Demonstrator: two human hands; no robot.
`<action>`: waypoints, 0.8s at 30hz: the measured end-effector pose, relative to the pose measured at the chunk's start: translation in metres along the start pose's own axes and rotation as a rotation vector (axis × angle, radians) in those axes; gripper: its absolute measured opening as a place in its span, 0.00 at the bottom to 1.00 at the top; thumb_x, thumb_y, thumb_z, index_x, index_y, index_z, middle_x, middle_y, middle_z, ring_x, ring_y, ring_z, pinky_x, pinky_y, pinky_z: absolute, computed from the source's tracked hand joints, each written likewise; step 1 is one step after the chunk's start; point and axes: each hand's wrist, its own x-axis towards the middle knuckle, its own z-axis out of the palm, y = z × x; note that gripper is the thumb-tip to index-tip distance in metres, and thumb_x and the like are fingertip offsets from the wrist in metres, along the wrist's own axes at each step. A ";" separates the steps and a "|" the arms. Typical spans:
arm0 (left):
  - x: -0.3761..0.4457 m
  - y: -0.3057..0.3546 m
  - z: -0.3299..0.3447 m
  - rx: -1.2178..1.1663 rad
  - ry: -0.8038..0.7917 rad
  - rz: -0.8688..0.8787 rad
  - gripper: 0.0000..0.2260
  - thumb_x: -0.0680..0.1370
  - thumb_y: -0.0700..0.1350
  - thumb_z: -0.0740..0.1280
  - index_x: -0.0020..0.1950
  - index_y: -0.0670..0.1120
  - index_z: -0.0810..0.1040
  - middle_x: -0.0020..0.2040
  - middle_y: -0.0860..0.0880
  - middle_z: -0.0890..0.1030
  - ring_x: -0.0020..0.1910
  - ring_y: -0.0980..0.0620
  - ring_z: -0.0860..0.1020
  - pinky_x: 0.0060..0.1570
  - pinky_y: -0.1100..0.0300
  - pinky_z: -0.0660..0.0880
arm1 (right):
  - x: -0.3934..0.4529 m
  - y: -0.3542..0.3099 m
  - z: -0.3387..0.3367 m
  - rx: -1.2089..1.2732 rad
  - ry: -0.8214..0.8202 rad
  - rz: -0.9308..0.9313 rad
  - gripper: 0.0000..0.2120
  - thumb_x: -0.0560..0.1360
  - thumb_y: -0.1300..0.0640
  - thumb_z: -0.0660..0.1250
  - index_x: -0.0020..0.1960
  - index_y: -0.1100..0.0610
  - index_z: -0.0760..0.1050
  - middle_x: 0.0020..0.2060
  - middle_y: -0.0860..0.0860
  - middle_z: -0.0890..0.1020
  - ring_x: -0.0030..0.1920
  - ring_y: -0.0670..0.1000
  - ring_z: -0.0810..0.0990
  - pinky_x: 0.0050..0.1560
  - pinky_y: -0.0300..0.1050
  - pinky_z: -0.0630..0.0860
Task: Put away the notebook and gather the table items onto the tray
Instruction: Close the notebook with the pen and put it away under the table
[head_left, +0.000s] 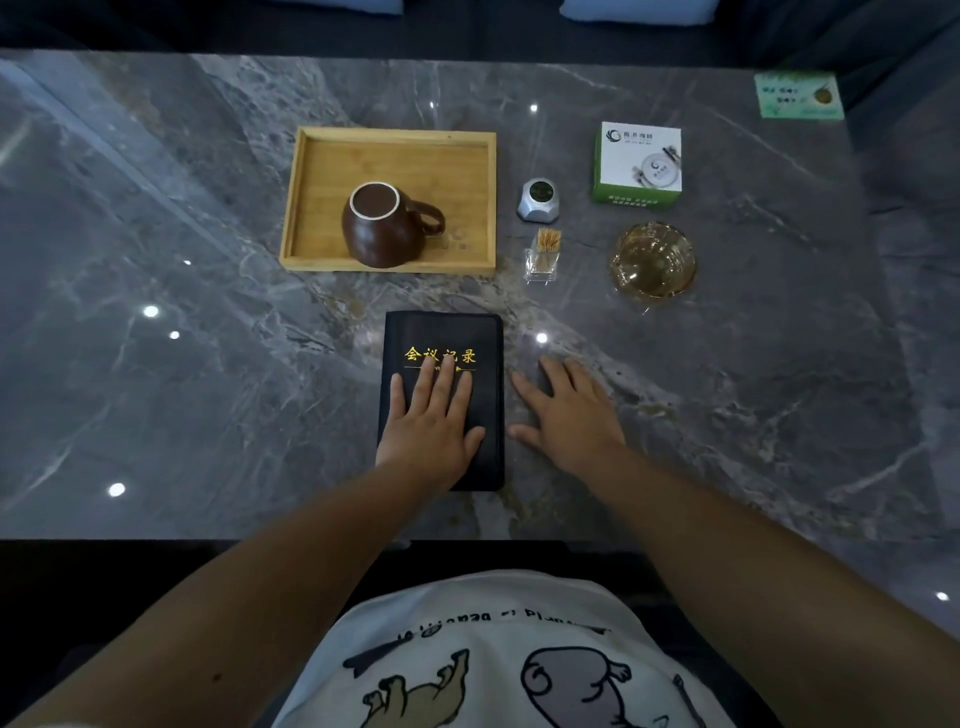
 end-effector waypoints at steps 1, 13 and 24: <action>0.000 0.000 0.001 0.008 0.005 0.002 0.31 0.78 0.62 0.37 0.76 0.47 0.39 0.78 0.44 0.40 0.74 0.43 0.33 0.70 0.37 0.36 | 0.000 0.000 0.000 0.001 -0.008 -0.001 0.35 0.75 0.31 0.52 0.77 0.42 0.47 0.77 0.53 0.50 0.76 0.60 0.48 0.72 0.58 0.53; -0.001 -0.002 0.005 0.018 -0.002 0.019 0.31 0.78 0.62 0.36 0.76 0.47 0.38 0.78 0.44 0.40 0.75 0.44 0.34 0.70 0.37 0.35 | 0.002 -0.033 -0.006 0.403 0.097 0.181 0.19 0.78 0.43 0.57 0.60 0.56 0.73 0.55 0.56 0.78 0.53 0.58 0.77 0.48 0.50 0.73; -0.021 -0.057 -0.017 -0.761 0.210 -0.321 0.16 0.78 0.42 0.63 0.65 0.38 0.71 0.69 0.38 0.69 0.68 0.39 0.67 0.66 0.49 0.65 | 0.014 -0.044 -0.019 0.478 -0.069 0.339 0.20 0.77 0.44 0.63 0.34 0.57 0.70 0.31 0.55 0.76 0.39 0.60 0.79 0.35 0.45 0.68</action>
